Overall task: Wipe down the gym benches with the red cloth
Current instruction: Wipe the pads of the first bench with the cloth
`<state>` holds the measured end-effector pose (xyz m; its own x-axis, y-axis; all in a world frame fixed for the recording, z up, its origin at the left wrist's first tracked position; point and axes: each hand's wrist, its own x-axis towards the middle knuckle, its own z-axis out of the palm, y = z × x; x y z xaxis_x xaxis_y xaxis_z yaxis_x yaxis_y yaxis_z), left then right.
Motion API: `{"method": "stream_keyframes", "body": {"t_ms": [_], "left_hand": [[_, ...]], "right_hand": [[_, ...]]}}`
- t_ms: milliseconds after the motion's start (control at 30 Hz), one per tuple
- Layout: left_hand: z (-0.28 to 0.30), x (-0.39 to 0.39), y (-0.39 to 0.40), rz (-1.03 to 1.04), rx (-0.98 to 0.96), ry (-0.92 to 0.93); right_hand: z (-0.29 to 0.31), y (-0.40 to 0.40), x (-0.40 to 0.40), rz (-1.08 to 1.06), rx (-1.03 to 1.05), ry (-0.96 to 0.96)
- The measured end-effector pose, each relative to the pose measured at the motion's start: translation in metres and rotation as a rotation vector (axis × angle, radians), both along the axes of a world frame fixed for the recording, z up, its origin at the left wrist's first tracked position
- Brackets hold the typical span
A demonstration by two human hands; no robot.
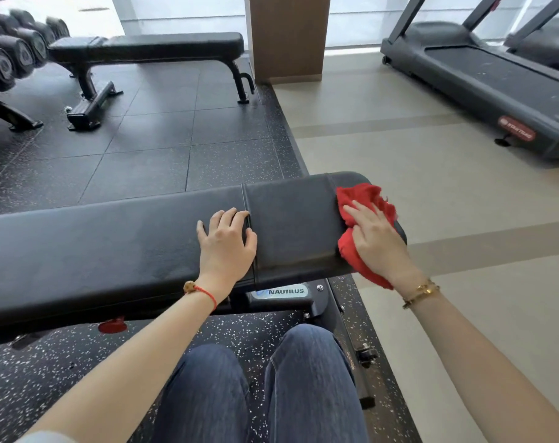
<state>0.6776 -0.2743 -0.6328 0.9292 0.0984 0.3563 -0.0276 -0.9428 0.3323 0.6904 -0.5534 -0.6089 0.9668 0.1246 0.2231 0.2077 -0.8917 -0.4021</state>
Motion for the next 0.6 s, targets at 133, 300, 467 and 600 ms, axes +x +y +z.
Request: {"method": "stream_keyframes", "body": {"t_ms": [133, 300, 467, 600], "left_hand": [[0.001, -0.001, -0.001, -0.003, -0.01, -0.004], [0.003, -0.003, 0.0, -0.014, -0.022, 0.011], [0.003, -0.005, -0.001, -0.007, -0.048, 0.028], [0.004, -0.007, -0.002, -0.011, -0.021, 0.058]], "right_hand": [[0.002, -0.011, 0.038, -0.144, 0.027, 0.05], [0.009, -0.009, 0.057, -0.218, 0.054, 0.106], [-0.009, -0.006, 0.002, -0.05, 0.029, -0.036], [0.002, 0.001, 0.024, -0.028, 0.018, 0.025]]}}
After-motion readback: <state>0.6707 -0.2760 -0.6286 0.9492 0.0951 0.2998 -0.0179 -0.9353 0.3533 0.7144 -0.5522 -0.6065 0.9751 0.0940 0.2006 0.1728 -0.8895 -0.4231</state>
